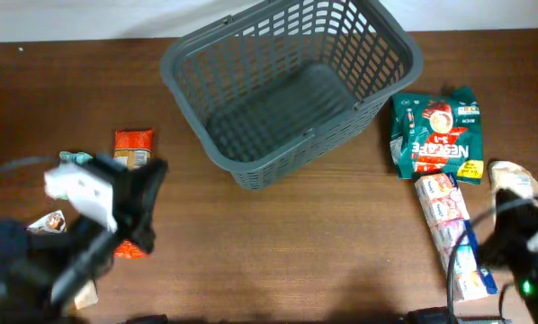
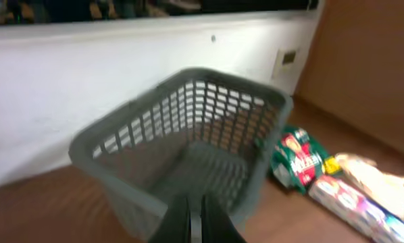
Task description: Pack container
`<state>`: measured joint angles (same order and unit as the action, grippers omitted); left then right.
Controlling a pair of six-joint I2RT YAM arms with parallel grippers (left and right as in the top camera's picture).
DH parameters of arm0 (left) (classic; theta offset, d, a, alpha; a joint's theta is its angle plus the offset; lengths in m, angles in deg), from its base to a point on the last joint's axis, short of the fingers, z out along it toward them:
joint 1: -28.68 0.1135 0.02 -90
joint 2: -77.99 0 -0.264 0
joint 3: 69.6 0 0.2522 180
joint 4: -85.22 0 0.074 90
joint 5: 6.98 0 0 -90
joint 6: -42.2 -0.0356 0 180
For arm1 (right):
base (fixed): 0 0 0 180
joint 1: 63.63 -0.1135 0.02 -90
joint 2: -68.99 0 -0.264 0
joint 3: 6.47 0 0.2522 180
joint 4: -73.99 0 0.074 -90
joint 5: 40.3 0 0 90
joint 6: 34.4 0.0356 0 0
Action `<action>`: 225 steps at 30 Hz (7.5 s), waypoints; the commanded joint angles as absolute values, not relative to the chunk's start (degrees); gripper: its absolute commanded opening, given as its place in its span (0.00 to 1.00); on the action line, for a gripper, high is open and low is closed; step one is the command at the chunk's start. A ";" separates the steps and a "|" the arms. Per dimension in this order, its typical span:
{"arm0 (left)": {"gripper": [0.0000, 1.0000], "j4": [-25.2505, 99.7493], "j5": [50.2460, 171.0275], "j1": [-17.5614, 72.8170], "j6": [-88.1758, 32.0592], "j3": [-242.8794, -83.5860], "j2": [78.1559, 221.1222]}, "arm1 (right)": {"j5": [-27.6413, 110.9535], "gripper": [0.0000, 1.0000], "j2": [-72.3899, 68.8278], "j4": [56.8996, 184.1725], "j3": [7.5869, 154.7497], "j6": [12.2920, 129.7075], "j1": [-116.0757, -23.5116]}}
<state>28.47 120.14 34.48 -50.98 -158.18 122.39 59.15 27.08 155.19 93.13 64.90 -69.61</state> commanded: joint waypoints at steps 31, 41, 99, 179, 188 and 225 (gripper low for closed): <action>0.02 9.26 88.58 -11.86 -51.52 -181.59 152.05 | 54.37 0.04 -15.54 164.28 142.36 58.78 -69.21; 0.02 -6.02 79.43 -22.37 -45.58 -181.55 162.13 | 51.63 0.03 -18.56 159.58 142.64 56.51 -69.11; 0.02 -4.14 69.28 -22.06 -33.86 -181.22 170.37 | 30.02 0.04 -44.68 166.40 142.58 33.32 -68.17; 0.02 -1.03 62.20 -6.90 -40.96 -180.67 174.92 | 33.08 0.04 -45.44 181.70 142.58 35.09 -72.65; 0.02 0.63 62.20 -6.28 -42.78 -180.67 174.89 | 33.03 0.04 -44.19 183.63 142.58 35.09 -72.65; 0.64 -3.59 62.18 -6.41 -44.90 -186.29 162.94 | 36.97 0.60 -38.03 182.12 142.64 36.55 -74.11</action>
